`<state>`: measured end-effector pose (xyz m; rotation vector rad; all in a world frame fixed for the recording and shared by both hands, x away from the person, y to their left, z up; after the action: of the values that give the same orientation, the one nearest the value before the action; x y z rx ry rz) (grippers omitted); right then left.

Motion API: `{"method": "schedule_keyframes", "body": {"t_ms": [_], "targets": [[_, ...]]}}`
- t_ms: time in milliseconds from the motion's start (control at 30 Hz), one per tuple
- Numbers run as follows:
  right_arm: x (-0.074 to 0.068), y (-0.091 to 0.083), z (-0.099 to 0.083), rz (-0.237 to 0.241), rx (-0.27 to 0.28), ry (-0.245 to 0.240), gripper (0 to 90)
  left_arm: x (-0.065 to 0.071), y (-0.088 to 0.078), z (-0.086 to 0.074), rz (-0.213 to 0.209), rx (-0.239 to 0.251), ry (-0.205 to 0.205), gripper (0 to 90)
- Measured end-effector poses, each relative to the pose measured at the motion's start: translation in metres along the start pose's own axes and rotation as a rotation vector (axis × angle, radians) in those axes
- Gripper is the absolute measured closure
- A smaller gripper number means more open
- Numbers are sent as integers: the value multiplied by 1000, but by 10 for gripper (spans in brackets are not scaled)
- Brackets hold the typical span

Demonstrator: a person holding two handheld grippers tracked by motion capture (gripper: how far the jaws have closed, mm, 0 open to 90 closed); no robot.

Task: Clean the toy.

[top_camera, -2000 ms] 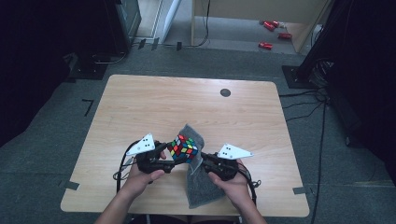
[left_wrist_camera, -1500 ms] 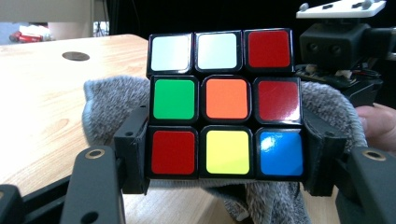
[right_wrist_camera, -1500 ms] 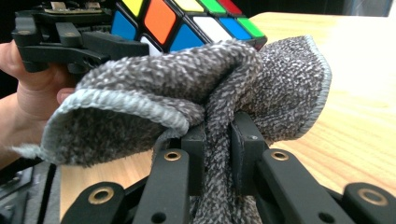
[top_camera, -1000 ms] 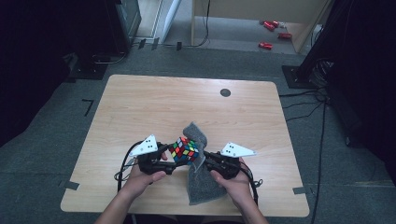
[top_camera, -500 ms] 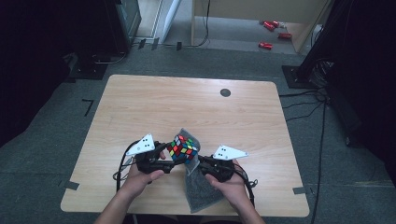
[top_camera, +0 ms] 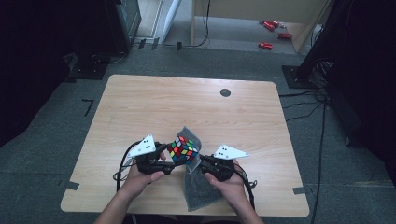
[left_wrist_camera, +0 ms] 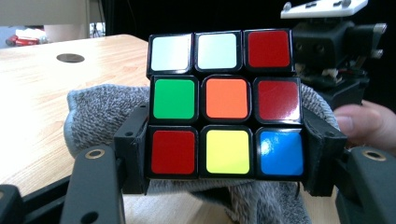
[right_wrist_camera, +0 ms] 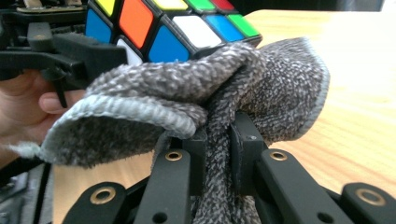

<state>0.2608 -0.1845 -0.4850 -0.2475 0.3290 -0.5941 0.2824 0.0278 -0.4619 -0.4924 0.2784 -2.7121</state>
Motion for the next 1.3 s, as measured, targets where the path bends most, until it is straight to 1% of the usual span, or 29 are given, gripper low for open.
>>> {"method": "schedule_keyframes", "body": {"t_ms": [33,67,100,133,200,267,300,367,400,433,467,500,567,667,733,800,867,933,1000,1033,1100,1133,1167,1200,1267,1300], "targets": [[1,-2,2,-15,7,-7,798,0,0,0,8,-7,12,346],[3,-6,5,-32,23,-4,798,1,1,-1,15,-15,21,346],[6,-11,9,-52,48,8,799,1,1,-1,24,-24,32,346],[9,-17,12,-69,77,29,799,1,2,-2,29,-34,43,345],[13,-27,18,-105,134,47,800,4,6,-5,40,-59,69,346],[11,-33,23,-123,170,44,799,8,11,-8,44,-88,98,346],[8,-34,25,-125,180,37,799,11,14,-9,44,-106,117,346],[0,-35,30,-106,204,24,799,19,21,-12,52,-146,173,346],[-4,-35,31,-89,213,16,799,23,24,-14,61,-157,199,345],[-8,-34,33,-79,222,2,799,26,26,-14,61,-160,210,346],[-11,-33,33,-77,223,-8,799,27,26,-14,55,-158,211,346],[-12,-31,32,-72,219,-4,798,28,26,-13,56,-155,211,346],[-11,-28,28,-76,222,17,798,27,24,-12,60,-151,213,346],[-4,-25,20,-127,190,35,798,24,19,-9,56,-126,189,346],[1,-24,18,-133,180,64,798,22,17,-7,52,-112,169,346],[0,-26,19,-130,175,67,796,21,18,-9,44,-113,162,346],[-4,-26,23,-116,179,57,794,22,22,-11,56,-137,174,346],[-12,-27,27,-91,194,44,791,24,26,-15,65,-162,189,346],[-17,-26,30,-84,198,20,788,27,27,-16,59,-162,195,346],[-17,-26,30,-85,196,17,786,27,27,-15,61,-161,202,346],[-12,-26,27,-85,201,45,786,27,25,-13,65,-150,203,346],[-9,-26,25,-95,195,54,787,26,23,-11,61,-137,194,346],[-5,-25,22,-114,186,50,788,24,21,-10,58,-126,182,346],[-3,-24,20,-125,179,58,789,22,19,-9,58,-117,171,346],[0,-24,18,-129,173,72,790,19,17,-8,63,-108,155,346],[-1,-23,18,-131,171,67,792,18,16,-9,64,-105,149,346]]}}
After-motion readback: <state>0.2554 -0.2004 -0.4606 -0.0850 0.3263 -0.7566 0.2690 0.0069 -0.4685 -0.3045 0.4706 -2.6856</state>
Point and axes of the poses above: each handheld gripper's, and its own axes: y roughly forward along the jaws, z roughly out of its top, x roughly to its right, the point moved 3 cm from there along y, roughly forward along the jaws, and after that the axes turned 4 degrees about -y, right-handed, at the moved point
